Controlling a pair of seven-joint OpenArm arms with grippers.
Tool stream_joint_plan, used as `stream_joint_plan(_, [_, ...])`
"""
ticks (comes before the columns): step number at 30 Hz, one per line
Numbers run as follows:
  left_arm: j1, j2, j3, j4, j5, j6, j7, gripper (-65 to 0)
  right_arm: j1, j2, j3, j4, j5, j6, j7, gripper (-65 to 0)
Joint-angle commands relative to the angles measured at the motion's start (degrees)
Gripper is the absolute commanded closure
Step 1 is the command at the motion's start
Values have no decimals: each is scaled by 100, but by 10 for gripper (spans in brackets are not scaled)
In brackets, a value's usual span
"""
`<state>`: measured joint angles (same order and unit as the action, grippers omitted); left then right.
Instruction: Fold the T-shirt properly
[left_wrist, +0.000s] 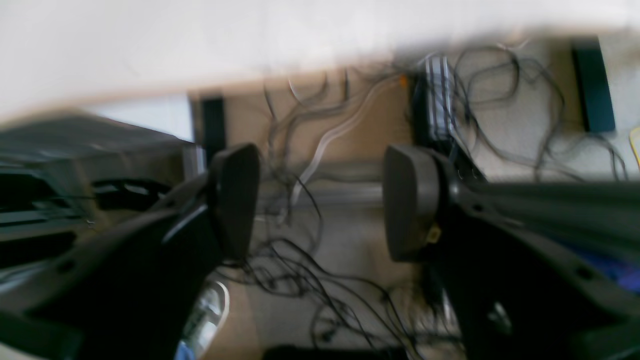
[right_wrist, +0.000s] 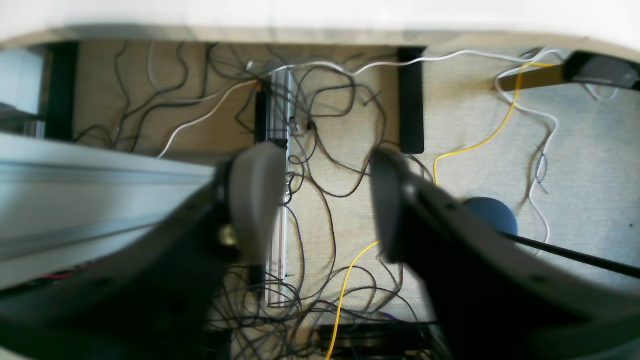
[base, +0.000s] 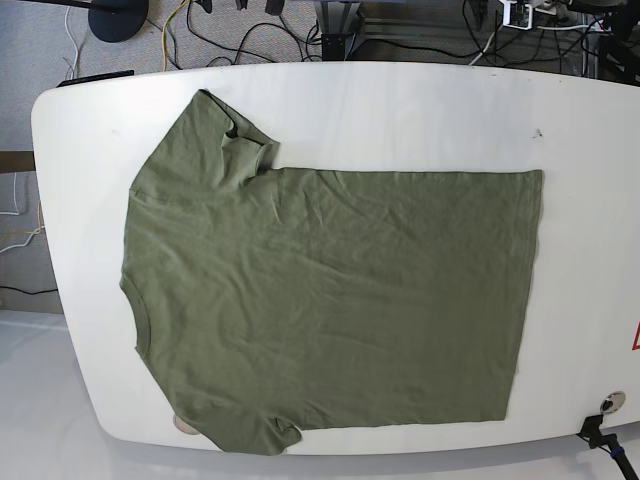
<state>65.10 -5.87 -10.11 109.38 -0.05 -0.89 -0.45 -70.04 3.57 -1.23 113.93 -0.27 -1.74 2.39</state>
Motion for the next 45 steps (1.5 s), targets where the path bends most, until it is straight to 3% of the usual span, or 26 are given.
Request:
stream_joint_plan(1, [114,-7,-101,213,-8,31,-109,-373,-95,131,-4,102,-30,-24,134,-434])
stream_joint_plan(3, [88,-7,-145,328,-17,31,-118,-437,-7,245,-13,128,23,-24,161,-497])
stream_joint_plan(5, [0,-7,-145,407,-157,31,-135,-487,81,271,-13,119,23,-15,433,-498])
stream_joint_plan(10, [-325,-15,-224,477,-940,31,-171,-488,529,236,-13,137,23,-24,556,-498])
stream_joint_plan(16, [-967,-15,-277,459,-1318,31,-118,-488,1224,51,-4,137,32,-24,539,-498])
stream_joint_plan(19, [-1389,-15,-409,451,-1485,23,234,-491,1523,-98,-4,119,58,-24,521,-498])
stream_joint_plan(27, [-2207,-270,-576,451,-1766,14,1104,-492,2156,-160,787,102,1895,20,-420,-498])
stream_joint_plan(31, [-2321,-393,-664,442,-2197,-619,1131,-491,2384,-107,1253,93,2783,284,-1044,-498])
stream_joint_plan(34, [-2347,-429,-857,266,-2504,-742,1262,-491,2543,-80,1526,40,3504,345,-1457,-498])
stream_joint_plan(40, [-2840,-429,-1270,-130,-2513,-760,1781,-491,2806,-98,1886,-48,4137,521,-2134,-498])
stream_joint_plan(45, [-2875,-429,-1394,-191,-2487,-1111,1790,-491,2833,-98,1877,-338,4260,521,-2195,-498])
